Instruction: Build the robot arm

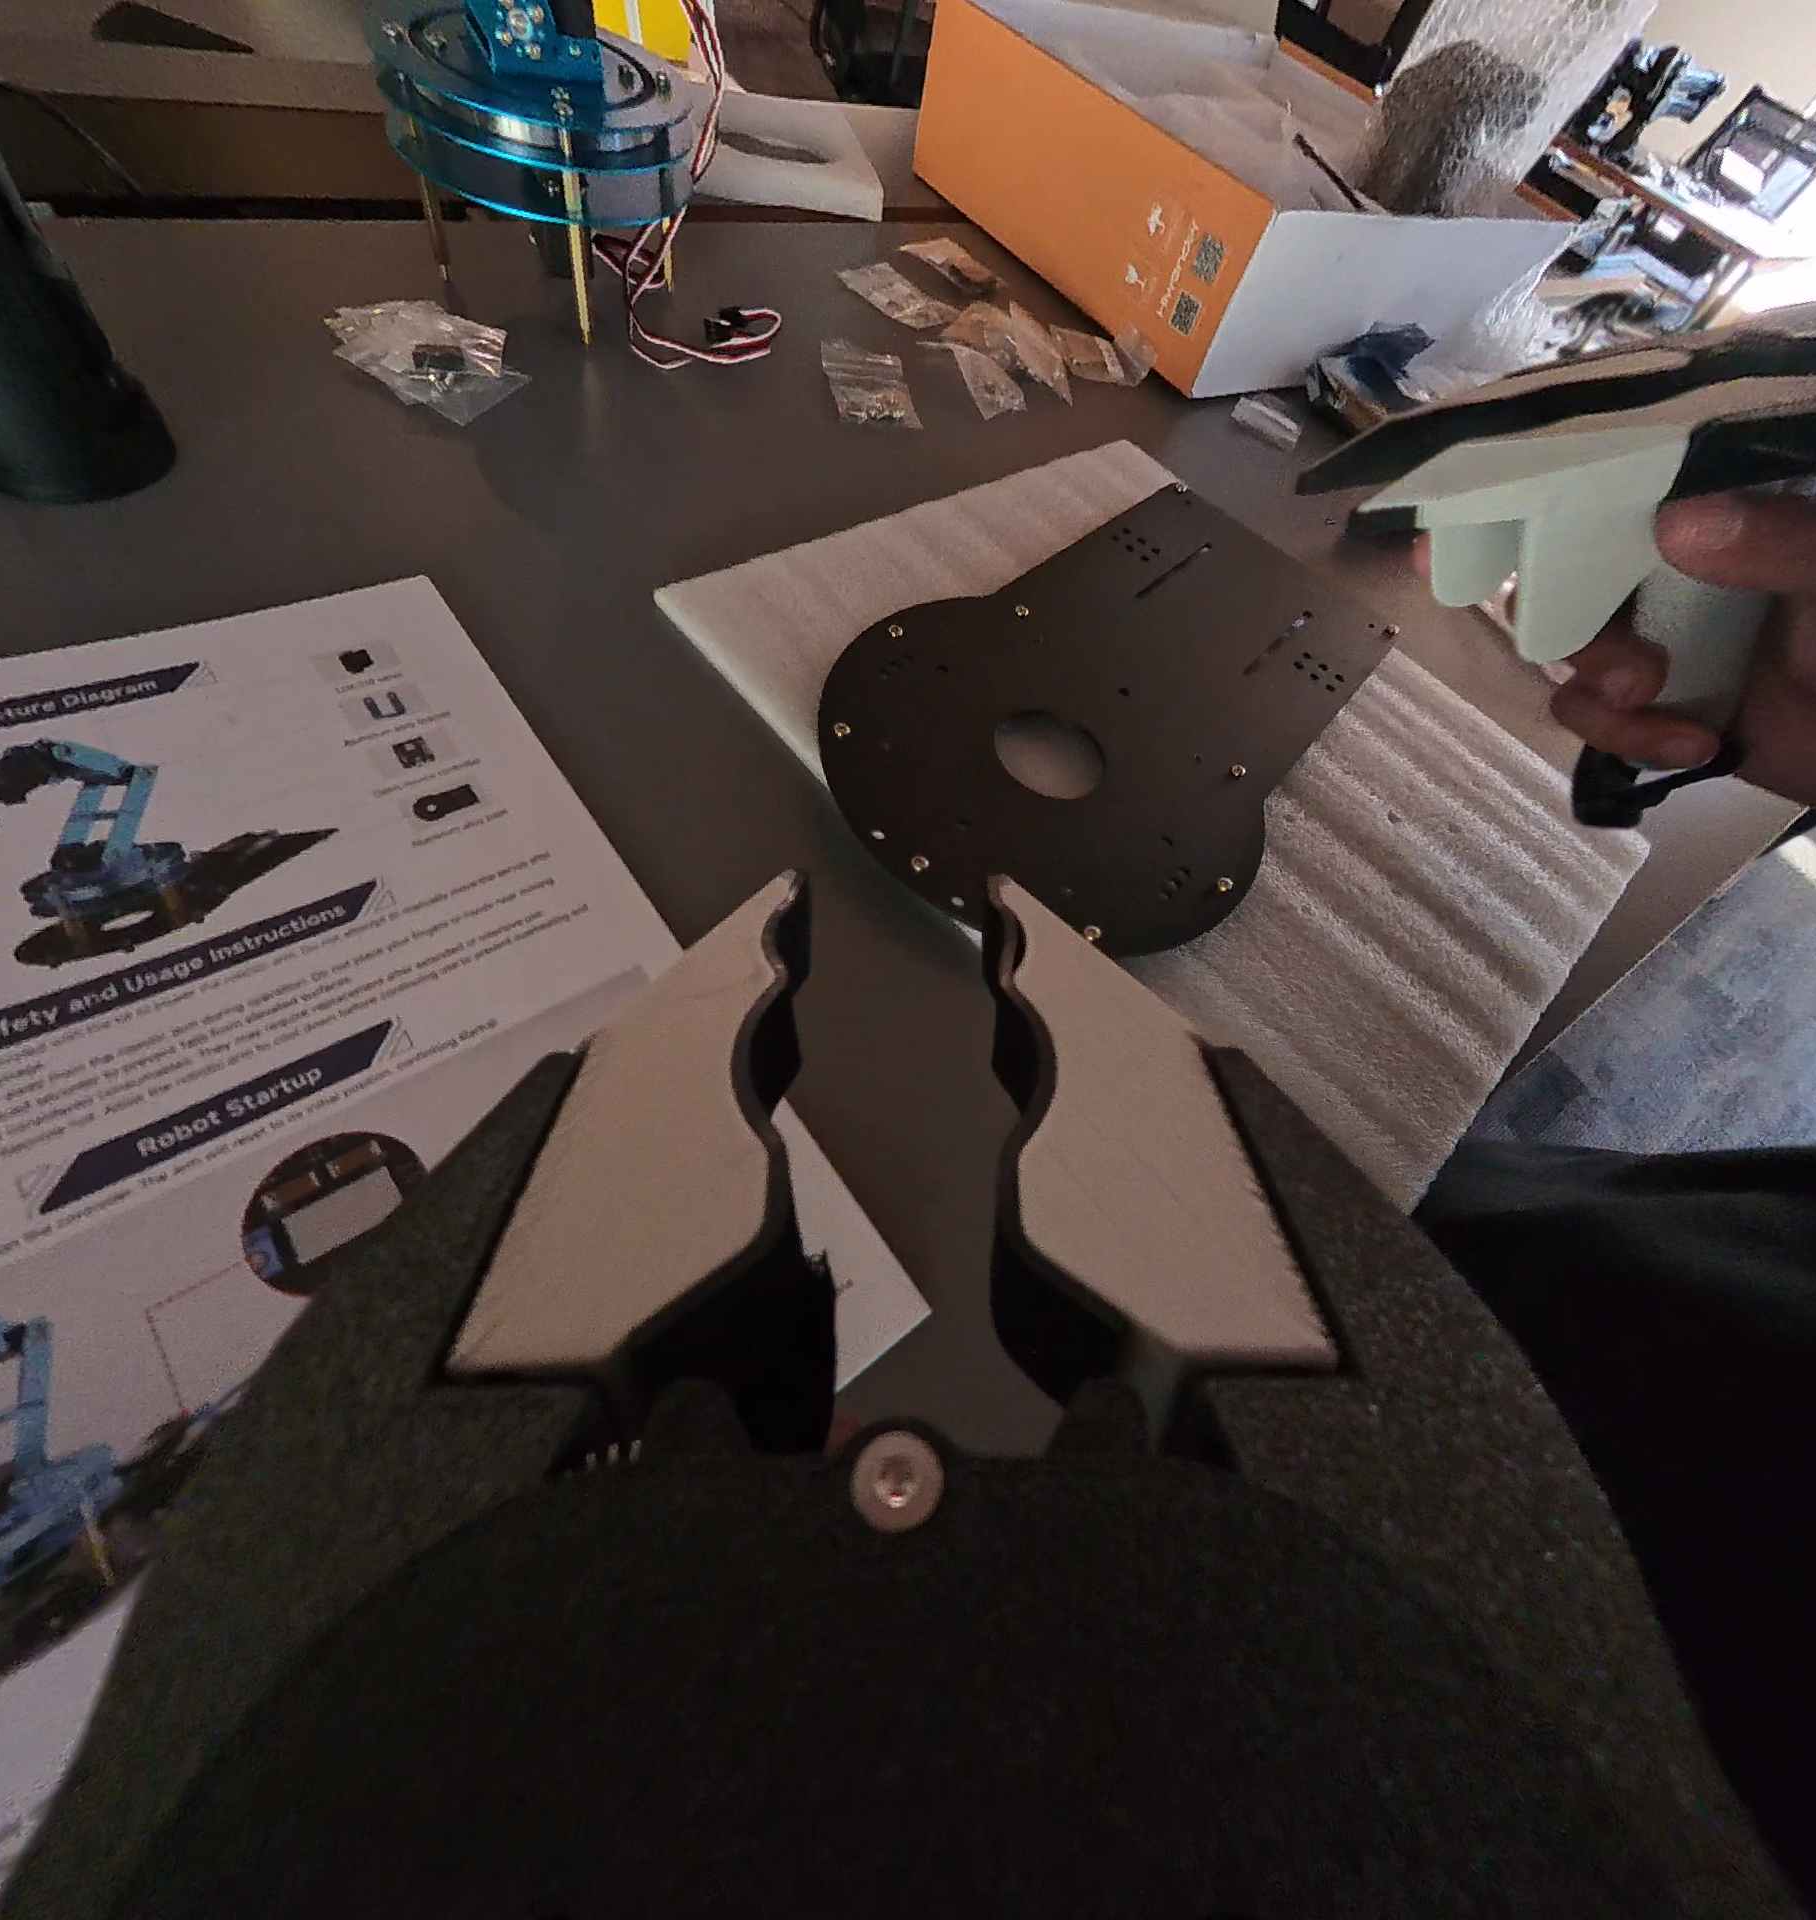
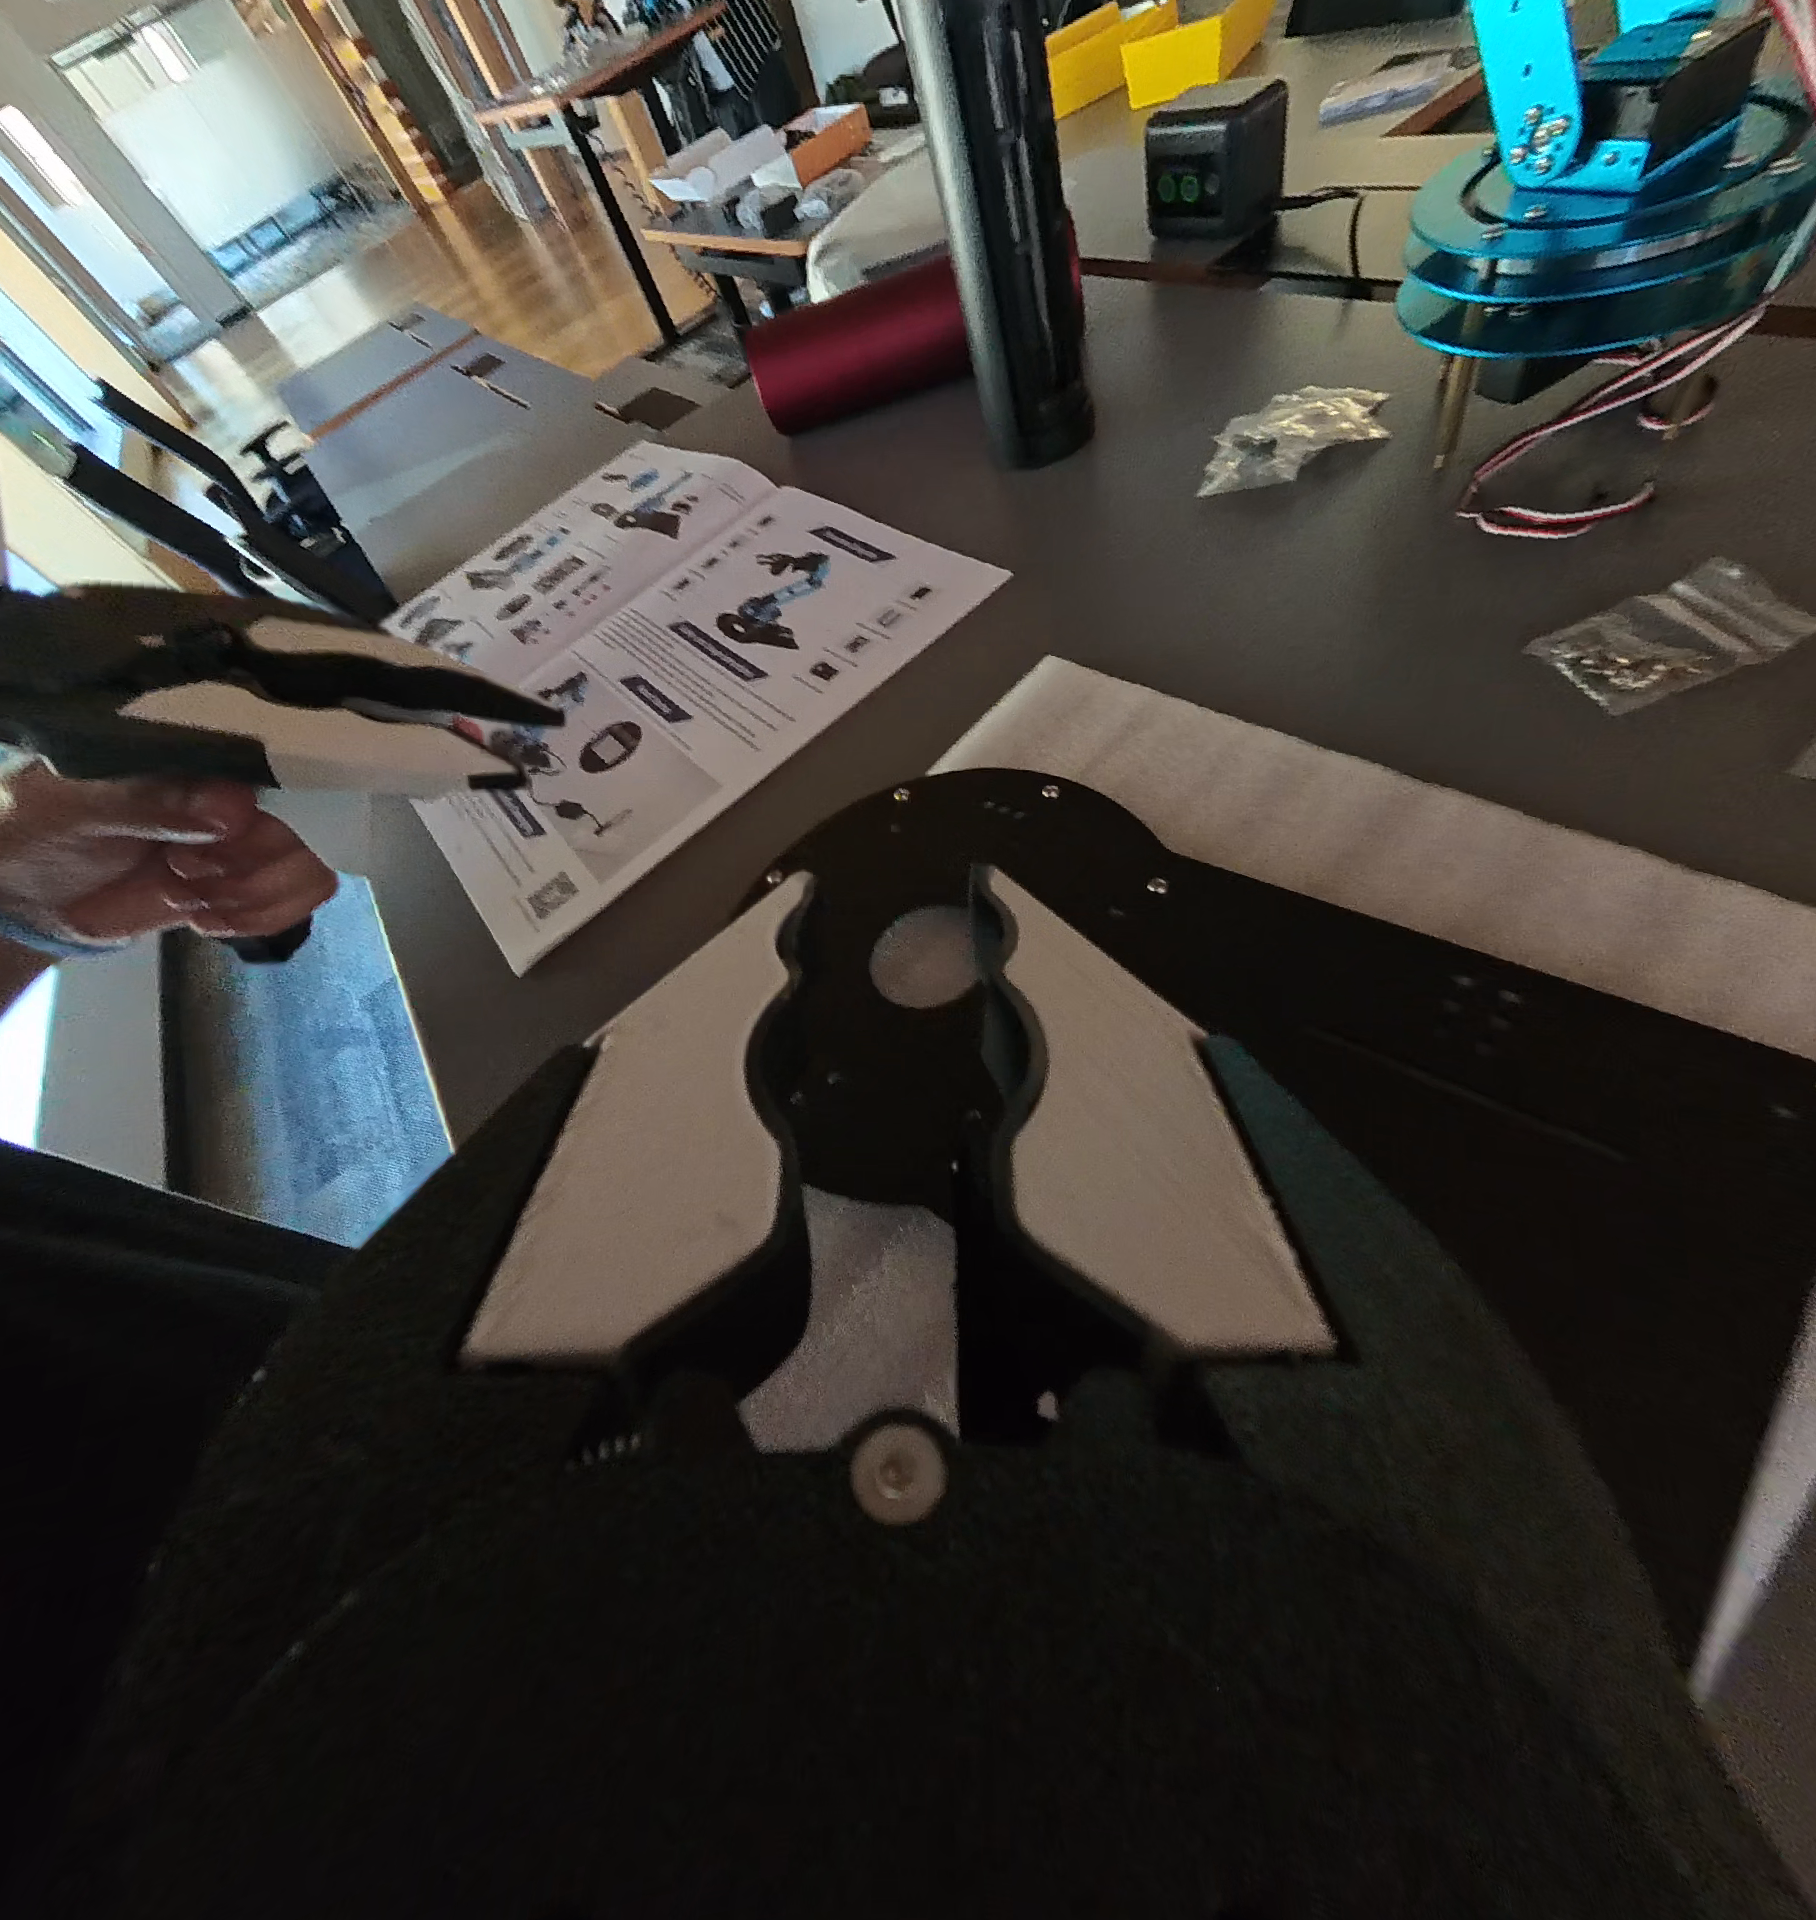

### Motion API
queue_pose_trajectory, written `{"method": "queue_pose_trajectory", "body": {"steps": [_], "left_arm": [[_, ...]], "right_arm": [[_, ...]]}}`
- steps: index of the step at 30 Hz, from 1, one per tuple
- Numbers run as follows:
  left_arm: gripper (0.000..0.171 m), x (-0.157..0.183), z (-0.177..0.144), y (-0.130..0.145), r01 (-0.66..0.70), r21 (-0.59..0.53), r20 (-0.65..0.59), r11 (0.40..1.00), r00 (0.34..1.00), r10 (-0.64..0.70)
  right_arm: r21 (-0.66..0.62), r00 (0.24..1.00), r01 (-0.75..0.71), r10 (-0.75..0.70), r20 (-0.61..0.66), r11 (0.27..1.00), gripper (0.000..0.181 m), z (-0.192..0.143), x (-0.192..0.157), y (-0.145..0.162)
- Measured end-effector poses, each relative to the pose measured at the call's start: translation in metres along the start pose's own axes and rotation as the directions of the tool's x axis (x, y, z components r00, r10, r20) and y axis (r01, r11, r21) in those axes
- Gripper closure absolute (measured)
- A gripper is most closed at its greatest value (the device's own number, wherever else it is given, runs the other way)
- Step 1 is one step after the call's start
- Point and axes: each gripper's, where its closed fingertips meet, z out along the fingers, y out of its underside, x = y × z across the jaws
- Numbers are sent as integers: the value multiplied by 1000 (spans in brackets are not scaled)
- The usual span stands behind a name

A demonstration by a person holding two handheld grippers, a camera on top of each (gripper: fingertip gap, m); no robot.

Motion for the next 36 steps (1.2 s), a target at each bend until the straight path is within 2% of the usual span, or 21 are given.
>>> {"method": "queue_pose_trajectory", "body": {"steps": [7,11,13,15,18,20,24,27,31,36], "left_arm": [[140,1,18,22,-128,-147,6,981,992,130],[140,16,32,30,-150,-189,-27,971,989,147],[139,26,41,32,-217,-212,-52,953,976,211],[139,41,49,32,-352,-236,-103,906,936,337],[136,60,63,28,-570,-251,-186,782,822,539],[134,69,74,24,-633,-243,-238,735,773,588],[130,74,83,21,-616,-257,-330,744,780,532],[127,66,73,25,-622,-273,-322,734,778,539],[127,63,64,38,-650,-280,-291,706,759,583],[127,75,69,36,-651,-231,-269,723,757,596]], "right_arm": [[-97,993,22,-33,-114,995,153,-38,42,29],[-171,987,34,-60,-150,985,149,-53,62,49],[-239,982,85,-122,-143,967,144,-57,66,64],[-286,967,170,-215,-134,943,139,-57,68,74],[-347,928,311,-362,-89,885,134,-50,64,81],[-386,884,411,-464,-52,826,134,-43,62,86],[-416,814,535,-581,20,735,134,-29,58,94],[-396,768,591,-640,12,702,135,-25,58,90],[-378,711,660,-702,35,650,151,-22,52,92],[-419,644,717,-759,93,557,163,-18,48,97]]}}
